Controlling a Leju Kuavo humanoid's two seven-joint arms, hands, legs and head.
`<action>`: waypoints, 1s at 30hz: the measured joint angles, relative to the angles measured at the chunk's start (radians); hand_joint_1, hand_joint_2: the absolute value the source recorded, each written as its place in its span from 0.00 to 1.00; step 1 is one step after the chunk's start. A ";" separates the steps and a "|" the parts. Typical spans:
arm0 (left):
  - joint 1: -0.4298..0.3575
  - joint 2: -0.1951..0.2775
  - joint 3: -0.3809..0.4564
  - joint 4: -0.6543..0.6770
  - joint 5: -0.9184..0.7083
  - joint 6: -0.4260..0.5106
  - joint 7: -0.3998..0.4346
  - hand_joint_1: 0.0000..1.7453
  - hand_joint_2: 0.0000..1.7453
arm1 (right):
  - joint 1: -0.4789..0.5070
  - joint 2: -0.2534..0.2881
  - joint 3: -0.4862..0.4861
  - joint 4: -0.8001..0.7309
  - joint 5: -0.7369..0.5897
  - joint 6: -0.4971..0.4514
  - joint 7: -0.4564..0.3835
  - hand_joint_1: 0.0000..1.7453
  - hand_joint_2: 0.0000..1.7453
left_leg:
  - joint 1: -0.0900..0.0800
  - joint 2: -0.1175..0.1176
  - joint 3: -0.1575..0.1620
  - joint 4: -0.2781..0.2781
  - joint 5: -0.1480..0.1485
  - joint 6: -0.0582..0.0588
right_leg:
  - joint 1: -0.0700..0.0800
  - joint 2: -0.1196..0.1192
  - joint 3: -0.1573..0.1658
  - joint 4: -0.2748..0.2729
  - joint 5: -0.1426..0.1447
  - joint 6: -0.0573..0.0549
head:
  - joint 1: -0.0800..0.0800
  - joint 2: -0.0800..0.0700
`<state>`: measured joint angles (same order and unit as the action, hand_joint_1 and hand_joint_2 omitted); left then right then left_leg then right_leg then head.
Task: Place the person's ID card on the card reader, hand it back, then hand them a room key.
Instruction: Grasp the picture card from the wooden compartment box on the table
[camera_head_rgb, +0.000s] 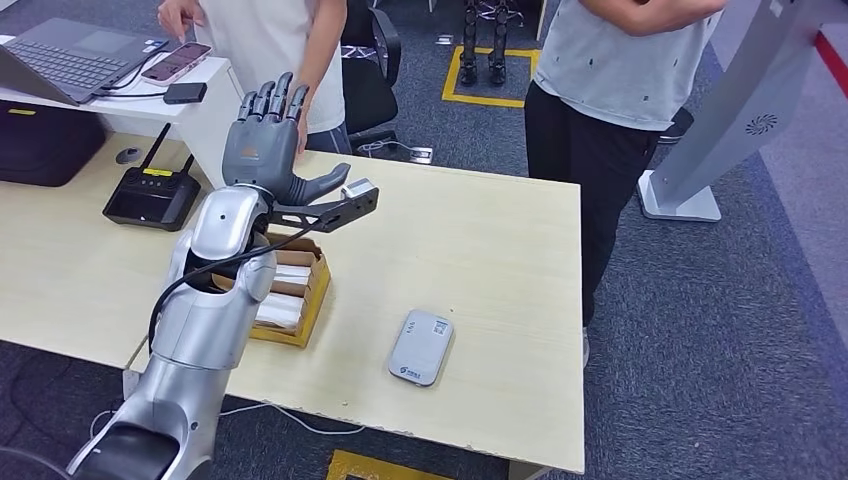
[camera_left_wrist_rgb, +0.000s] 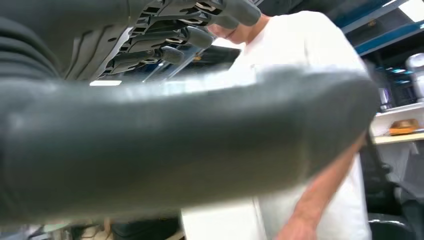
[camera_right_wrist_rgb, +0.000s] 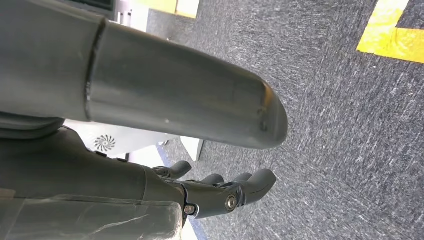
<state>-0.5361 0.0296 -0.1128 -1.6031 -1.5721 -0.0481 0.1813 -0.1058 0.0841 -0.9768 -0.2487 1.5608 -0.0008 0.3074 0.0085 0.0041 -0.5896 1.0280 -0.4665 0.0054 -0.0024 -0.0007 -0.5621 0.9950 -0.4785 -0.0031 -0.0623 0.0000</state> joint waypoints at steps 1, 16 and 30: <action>0.014 -0.008 0.001 -0.013 0.000 -0.005 -0.025 0.00 1.00 | 0.000 0.000 -0.003 0.000 -0.001 0.000 0.003 0.00 0.00 | 0.000 0.000 0.000 0.000 0.000 0.000 | 0.000 0.000 0.000 0.000 0.000 0.000 | 0.000 0.000; 0.432 0.002 -0.015 -0.199 0.111 -0.059 -0.125 0.00 1.00 | 0.009 -0.006 -0.059 0.000 -0.033 -0.007 0.027 0.00 0.00 | 0.000 0.002 0.000 -0.001 -0.001 0.000 | 0.000 0.002 -0.001 0.000 -0.001 0.000 | 0.000 0.000; 0.745 0.045 0.002 -0.362 0.085 -0.060 -0.086 0.00 1.00 | 0.012 -0.007 -0.090 -0.001 -0.034 -0.013 0.039 0.00 0.00 | 0.000 0.001 0.000 -0.001 -0.003 0.000 | 0.000 0.000 0.000 0.000 -0.002 0.001 | 0.000 0.000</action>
<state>0.2094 0.0748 -0.1105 -1.9649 -1.4866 -0.1077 0.0950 -0.0937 0.0767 -1.0670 -0.2493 1.5270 -0.0135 0.3461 0.0085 0.0049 -0.5897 1.0270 -0.4692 0.0056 -0.0024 -0.0002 -0.5622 0.9947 -0.4807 -0.0018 -0.0623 0.0000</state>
